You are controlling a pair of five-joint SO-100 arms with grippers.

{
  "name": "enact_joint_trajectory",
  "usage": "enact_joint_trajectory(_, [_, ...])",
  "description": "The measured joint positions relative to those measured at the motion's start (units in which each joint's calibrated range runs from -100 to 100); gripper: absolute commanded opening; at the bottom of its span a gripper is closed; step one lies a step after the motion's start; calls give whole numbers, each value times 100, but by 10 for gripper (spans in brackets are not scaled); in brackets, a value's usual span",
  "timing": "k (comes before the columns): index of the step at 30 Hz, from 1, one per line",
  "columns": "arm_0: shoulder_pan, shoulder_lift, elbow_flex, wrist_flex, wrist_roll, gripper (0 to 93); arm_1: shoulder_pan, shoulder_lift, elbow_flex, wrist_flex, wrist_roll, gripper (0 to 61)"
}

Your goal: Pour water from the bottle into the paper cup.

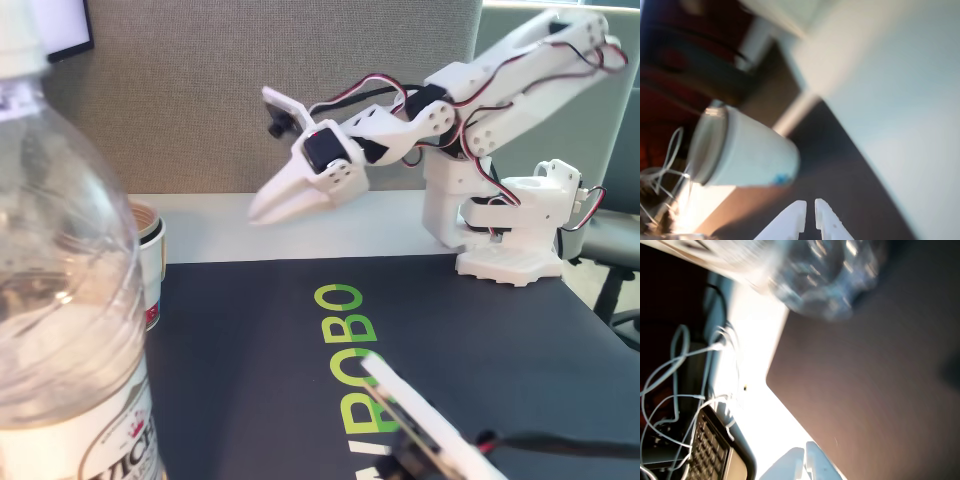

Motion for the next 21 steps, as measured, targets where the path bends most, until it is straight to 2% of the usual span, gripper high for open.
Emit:
enact_joint_trajectory(3, [426,1272,199,-2385,923,0,70,3111,-9,-4307,1275,35])
enact_joint_trajectory(4, [500,1603,353,-3118,1177,0,-90,4026,0,-5523,1656,35])
enact_joint_trajectory(6, [556,2378,662,-4762,1700,0,-340,5795,-54,-7113,2261,33])
enact_joint_trajectory(8, [686,3206,671,-6024,2081,0,-649,6789,-234,-7502,2559,31])
enact_joint_trajectory(9, [695,3432,671,-6357,2173,0,-659,6946,-279,-7526,2608,31])
enact_joint_trajectory(12, [899,5000,662,-8230,2955,0,-1039,7468,-396,-7470,2789,28])
enact_joint_trajectory(15, [992,5775,562,-9044,3370,0,-1399,7495,-396,-7486,2857,34])
enact_joint_trajectory(16, [992,6106,489,-9312,3570,0,-1528,7495,-396,-7486,2886,77])
enact_joint_trajectory(17, [992,6341,462,-9565,3717,109,-1548,7495,-405,-7486,2911,152])
enact_joint_trajectory(18, [992,6516,399,-9735,3858,299,-1548,7442,-423,-7486,2935,191])
enact_joint_trajectory(19, [1019,6611,390,-9833,3956,598,-1419,7399,-450,-7429,2979,216])
enact_joint_trajectory(20, [1140,6629,390,-9890,4010,751,-1339,7338,-522,-7299,3038,251])
enact_joint_trajectory(21, [1214,6646,390,-9898,4039,804,-1129,7233,-621,-7080,3096,256])
